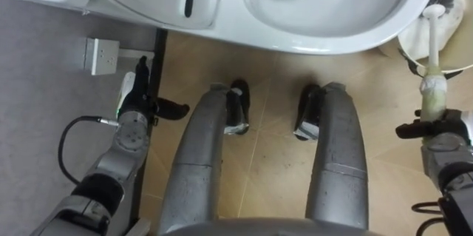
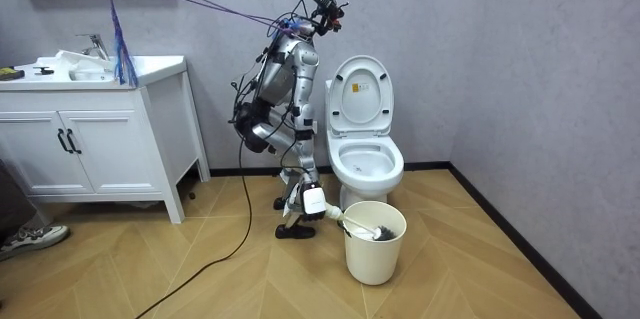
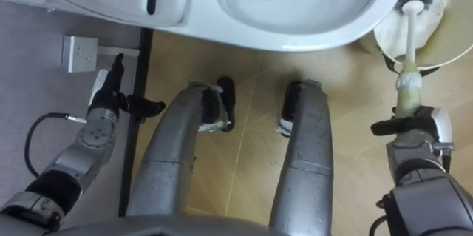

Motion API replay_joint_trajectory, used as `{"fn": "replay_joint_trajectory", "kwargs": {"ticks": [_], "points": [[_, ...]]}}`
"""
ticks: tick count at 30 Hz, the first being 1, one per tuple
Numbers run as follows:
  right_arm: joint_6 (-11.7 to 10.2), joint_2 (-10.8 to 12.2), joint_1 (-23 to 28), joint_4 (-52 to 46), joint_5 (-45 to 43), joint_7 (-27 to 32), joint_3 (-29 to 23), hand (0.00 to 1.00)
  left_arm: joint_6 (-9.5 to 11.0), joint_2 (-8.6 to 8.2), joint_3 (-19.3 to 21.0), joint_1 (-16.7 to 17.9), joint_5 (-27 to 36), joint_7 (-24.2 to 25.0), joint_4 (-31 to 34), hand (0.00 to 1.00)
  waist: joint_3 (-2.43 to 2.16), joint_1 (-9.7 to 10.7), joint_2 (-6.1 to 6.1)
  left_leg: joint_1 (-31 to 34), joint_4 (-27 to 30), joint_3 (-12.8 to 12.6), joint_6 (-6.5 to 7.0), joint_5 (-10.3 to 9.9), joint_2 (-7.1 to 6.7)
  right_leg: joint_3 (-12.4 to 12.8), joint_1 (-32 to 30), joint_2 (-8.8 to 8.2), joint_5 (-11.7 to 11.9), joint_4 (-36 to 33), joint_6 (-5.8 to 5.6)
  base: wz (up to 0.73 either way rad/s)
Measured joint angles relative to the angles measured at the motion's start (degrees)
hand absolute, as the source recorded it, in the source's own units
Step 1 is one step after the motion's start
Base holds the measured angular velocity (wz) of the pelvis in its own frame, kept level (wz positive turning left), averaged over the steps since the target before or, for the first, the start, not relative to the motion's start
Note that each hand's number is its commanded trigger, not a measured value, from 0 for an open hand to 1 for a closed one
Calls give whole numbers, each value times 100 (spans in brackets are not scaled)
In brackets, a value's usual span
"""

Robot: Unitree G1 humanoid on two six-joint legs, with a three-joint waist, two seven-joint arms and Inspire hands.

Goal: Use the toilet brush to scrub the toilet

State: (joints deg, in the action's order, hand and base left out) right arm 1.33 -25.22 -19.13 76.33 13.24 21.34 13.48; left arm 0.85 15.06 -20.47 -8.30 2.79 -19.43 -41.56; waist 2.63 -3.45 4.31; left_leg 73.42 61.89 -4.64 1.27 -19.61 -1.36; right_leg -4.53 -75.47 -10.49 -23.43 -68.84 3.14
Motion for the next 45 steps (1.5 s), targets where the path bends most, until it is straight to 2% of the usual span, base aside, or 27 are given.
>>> {"fn": "replay_joint_trajectory", "kwargs": {"ticks": [12,17,21,27,30,37,39,40,42,44,45], "points": [[3,9,2,11,-4,353,50,100,43,-1,-16,47,-4,-45,-17,0,0,-52,19,-32,-7,-1,-29,-18,-14,35,0,28,-11,-6,4,0],[106,30,61,30,2,353,60,100,41,0,-16,190,-6,-89,-2,0,-4,-140,24,-221,-35,11,-53,-41,53,11,212,90,-9,74,9,-6],[124,44,152,32,32,349,99,100,47,-1,-55,316,1,-123,-6,0,-3,-130,24,-573,-225,15,-55,-39,68,-29,565,96,2,268,17,-3],[108,173,355,-45,237,350,96,100,165,7,-12,578,4,-111,-212,0,-11,-105,9,-1390,-839,34,-84,31,177,-101,1431,277,181,1007,-20,-15],[112,377,470,-27,517,345,92,100,208,3,-9,732,8,-43,-330,0,-11,-79,-17,-1954,-1308,82,-93,136,189,-233,2036,294,282,1516,-16,-1],[109,676,739,59,1195,162,40,100,427,-2,21,862,-1,33,-1063,0,-22,-1,-89,-3381,-2381,73,-29,303,157,-336,3513,357,491,2678,-181,-2],[63,747,847,75,1190,136,-112,100,446,-5,98,920,-2,110,-1133,0,-46,22,-112,-3681,-2550,74,-11,320,159,-384,3870,371,527,2938,-224,3],[-45,788,985,52,1193,129,-237,100,470,-7,202,996,-3,137,-1122,0,-78,63,-137,-3852,-2633,71,-3,325,156,-419,4083,374,542,3083,-252,10],[-186,863,1092,-11,1190,109,-396,100,475,-12,352,1113,-8,184,-1136,0,-101,140,-173,-4171,-2803,76,15,335,151,-494,4463,381,573,3348,-302,11],[-348,953,1313,-100,1179,101,-546,100,481,-26,576,1310,-38,236,-1127,0,-175,161,-246,-4646,-3144,79,47,357,145,-511,4966,418,643,3734,-370,5],[-367,968,1357,-101,1166,100,-574,100,480,-40,647,1356,-63,239,-1132,0,-181,160,-251,-4782,-3231,83,51,360,146,-513,5122,439,668,3845,-387,0]]}}
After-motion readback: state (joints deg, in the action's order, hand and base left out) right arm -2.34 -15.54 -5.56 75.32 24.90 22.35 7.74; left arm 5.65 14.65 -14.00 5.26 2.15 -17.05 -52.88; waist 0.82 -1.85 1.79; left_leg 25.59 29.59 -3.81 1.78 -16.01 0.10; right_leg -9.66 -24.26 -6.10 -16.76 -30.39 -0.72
